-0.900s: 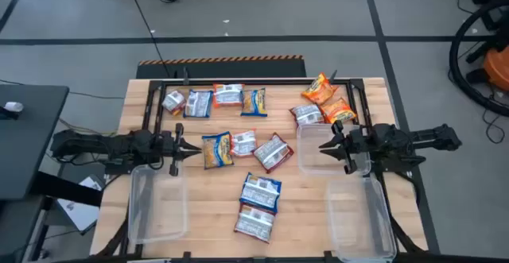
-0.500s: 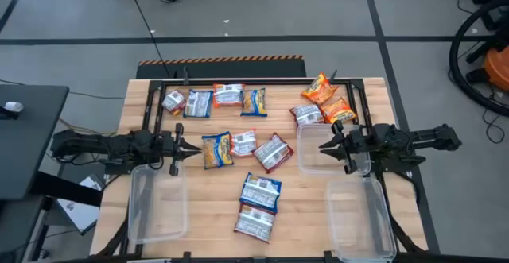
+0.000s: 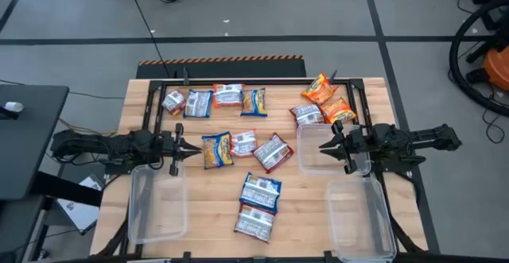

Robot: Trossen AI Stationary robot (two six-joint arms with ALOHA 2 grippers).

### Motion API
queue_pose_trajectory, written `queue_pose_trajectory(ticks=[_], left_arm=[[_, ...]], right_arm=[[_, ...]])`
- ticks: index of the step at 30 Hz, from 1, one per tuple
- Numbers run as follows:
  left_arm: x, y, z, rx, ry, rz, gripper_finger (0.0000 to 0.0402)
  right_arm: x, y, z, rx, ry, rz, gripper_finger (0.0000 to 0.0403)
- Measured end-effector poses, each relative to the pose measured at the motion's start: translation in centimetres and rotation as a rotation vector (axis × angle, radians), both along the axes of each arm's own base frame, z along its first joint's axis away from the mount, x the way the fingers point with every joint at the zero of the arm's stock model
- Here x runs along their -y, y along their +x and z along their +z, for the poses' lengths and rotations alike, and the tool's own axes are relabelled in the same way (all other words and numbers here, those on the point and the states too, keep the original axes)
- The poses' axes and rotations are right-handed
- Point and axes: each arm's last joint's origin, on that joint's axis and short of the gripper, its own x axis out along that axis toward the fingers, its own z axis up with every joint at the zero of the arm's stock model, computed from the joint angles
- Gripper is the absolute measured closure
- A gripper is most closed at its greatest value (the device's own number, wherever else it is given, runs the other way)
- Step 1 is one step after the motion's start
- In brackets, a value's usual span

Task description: Sort Maruchan noodles

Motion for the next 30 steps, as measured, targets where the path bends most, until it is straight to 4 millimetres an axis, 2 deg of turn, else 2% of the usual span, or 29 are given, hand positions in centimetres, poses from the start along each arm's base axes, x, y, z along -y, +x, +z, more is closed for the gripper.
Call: queue_pose_trajectory(ticks=[23,27,30], left_arm=[[0.0,0.0,0.1,0.008,-0.007,0.0,0.0361],[0.0,0.0,0.3,0.031,-0.218,-0.01,0.0361],[0.0,0.0,1.1,0.109,-0.349,0.003,0.0361]], right_arm=[[0.0,0.0,0.0,0.0,0.0,0.001,0.0336],[0.0,0.0,0.0,0.0,0.0,0.0,0.0336],[0.0,0.0,0.0,0.0,0.0,0.0,0.0336]])
